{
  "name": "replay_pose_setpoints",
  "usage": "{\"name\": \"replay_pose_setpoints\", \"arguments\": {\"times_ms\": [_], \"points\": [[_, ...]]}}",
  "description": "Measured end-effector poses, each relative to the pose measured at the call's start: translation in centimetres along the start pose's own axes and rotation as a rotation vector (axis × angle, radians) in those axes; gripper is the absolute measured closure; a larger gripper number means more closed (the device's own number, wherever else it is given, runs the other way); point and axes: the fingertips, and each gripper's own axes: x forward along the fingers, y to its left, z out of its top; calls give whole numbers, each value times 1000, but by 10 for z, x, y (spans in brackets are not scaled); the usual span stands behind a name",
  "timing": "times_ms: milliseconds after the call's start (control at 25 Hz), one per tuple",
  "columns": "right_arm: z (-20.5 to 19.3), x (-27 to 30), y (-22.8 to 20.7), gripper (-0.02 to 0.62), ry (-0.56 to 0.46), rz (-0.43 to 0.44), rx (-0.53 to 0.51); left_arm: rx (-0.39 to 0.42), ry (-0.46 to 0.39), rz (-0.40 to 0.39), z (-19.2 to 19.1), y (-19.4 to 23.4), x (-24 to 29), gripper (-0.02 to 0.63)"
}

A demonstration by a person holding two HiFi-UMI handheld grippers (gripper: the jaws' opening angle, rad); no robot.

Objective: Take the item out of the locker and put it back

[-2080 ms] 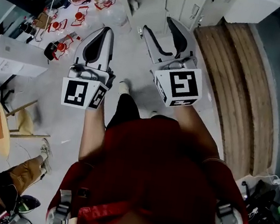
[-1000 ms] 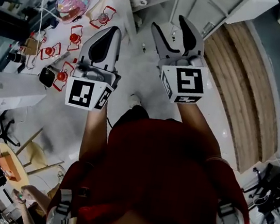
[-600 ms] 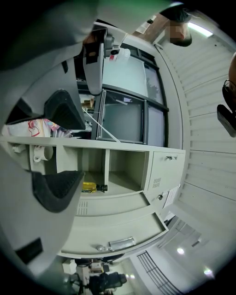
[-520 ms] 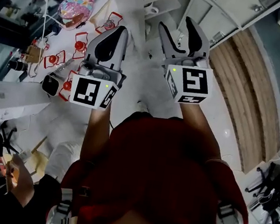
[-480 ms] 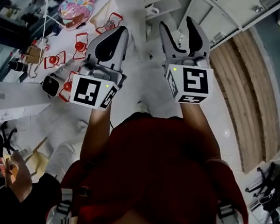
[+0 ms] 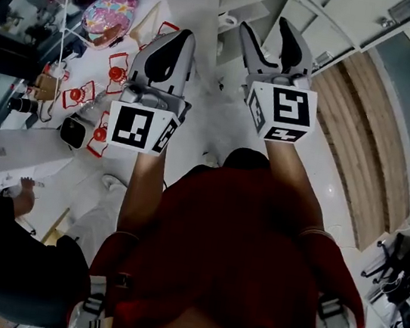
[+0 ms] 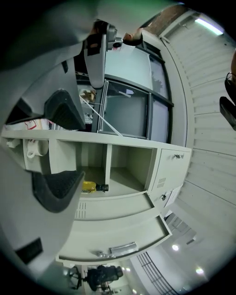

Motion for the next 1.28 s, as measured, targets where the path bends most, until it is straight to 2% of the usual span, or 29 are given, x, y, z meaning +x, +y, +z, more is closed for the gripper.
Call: {"name": "replay_pose_setpoints", "arguments": {"times_ms": [240, 960, 1280], "points": [[0, 26, -27, 344, 7, -30, -5, -8, 10, 19, -4, 7, 20, 600], [-33, 129, -103, 334, 52, -76, 29, 11, 73, 184, -30, 57, 72, 600], [-52, 159, -140, 330, 74, -120, 53, 12, 102, 250, -44, 64, 89, 600]]}}
